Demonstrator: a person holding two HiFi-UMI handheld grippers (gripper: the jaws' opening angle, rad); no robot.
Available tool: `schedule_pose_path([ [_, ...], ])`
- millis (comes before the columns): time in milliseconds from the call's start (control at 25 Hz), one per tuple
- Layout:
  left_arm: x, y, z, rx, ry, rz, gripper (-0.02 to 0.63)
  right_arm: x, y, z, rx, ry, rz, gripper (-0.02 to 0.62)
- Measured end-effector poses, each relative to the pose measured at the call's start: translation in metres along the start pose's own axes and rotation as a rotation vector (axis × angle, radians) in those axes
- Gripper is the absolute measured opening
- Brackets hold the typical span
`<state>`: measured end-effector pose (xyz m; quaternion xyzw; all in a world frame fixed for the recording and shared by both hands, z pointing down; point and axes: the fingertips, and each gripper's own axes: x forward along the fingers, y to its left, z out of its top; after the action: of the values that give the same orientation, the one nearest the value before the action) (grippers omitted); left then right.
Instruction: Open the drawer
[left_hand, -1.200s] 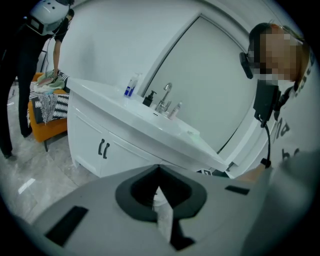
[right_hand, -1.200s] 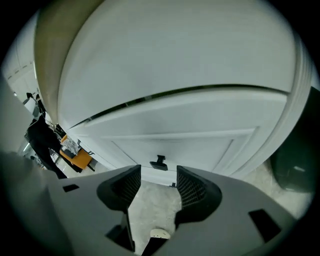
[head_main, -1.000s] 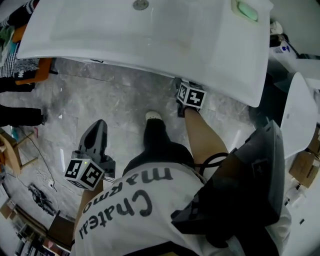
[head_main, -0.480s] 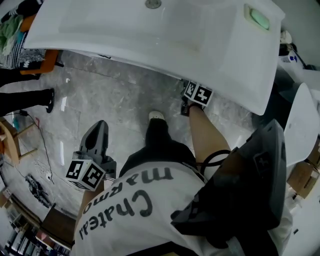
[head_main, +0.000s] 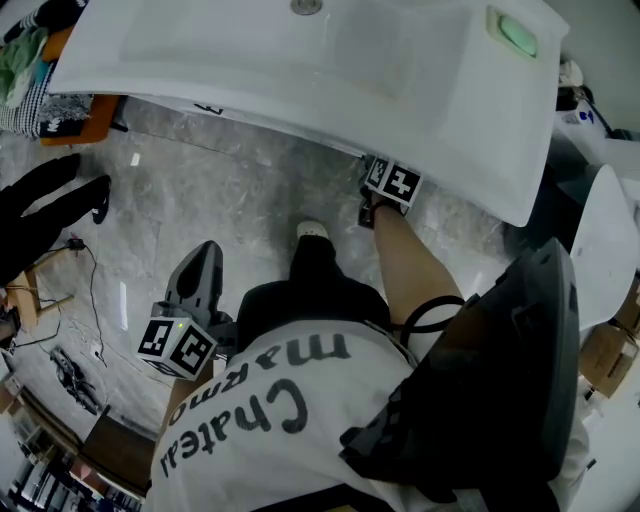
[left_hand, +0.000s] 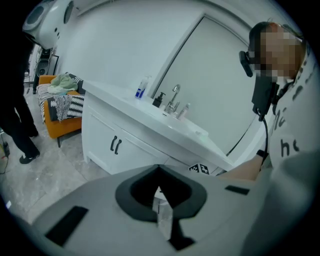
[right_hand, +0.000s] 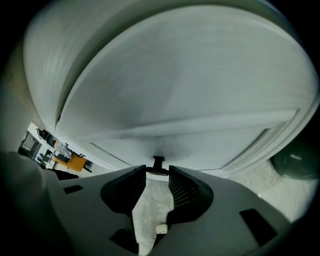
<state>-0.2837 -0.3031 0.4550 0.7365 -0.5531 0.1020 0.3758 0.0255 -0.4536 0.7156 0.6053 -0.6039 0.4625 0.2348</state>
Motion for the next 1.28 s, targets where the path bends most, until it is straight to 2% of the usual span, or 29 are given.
schedule_pose_path([
  [200, 0.004, -0.006, 0.002, 0.021, -0.002, -0.013, 0.008, -0.002, 0.002, 0.003, -0.001, -0.003, -0.001, 0.149],
  [440, 0.002, -0.003, -0.003, -0.009, -0.006, -0.001, 0.008, 0.003, 0.0, -0.001, 0.012, 0.003, 0.012, 0.149],
  [640, 0.007, 0.0, -0.007, -0.028, -0.002, -0.007, 0.008, 0.003, -0.019, 0.014, -0.058, -0.061, -0.075, 0.147],
  [720, 0.008, 0.001, -0.003, -0.033, -0.001, -0.015, 0.008, 0.008, -0.005, -0.005, 0.011, 0.006, -0.012, 0.147],
  [800, 0.007, 0.002, 0.003, -0.021, -0.001, -0.022, 0.008, 0.005, 0.007, -0.029, 0.093, 0.114, 0.015, 0.147],
  [960, 0.011, -0.002, 0.016, 0.013, -0.011, -0.037, 0.008, -0.019, 0.016, -0.072, 0.23, 0.343, -0.023, 0.146],
  [1040, 0.013, -0.005, 0.017, 0.023, -0.006, -0.037, 0.008, -0.027, 0.018, -0.08, 0.255, 0.391, -0.045, 0.146],
  [1120, 0.014, -0.004, 0.014, 0.026, 0.002, -0.04, 0.008, -0.026, 0.017, -0.066, 0.213, 0.33, -0.044, 0.146],
  [1200, 0.015, -0.002, 0.011, 0.019, 0.009, -0.043, 0.008, -0.015, 0.012, -0.032, 0.082, 0.149, -0.033, 0.146],
  [1280, 0.015, -0.003, 0.011, 0.014, 0.014, -0.042, 0.008, -0.011, 0.009, -0.026, 0.007, 0.06, -0.028, 0.146],
])
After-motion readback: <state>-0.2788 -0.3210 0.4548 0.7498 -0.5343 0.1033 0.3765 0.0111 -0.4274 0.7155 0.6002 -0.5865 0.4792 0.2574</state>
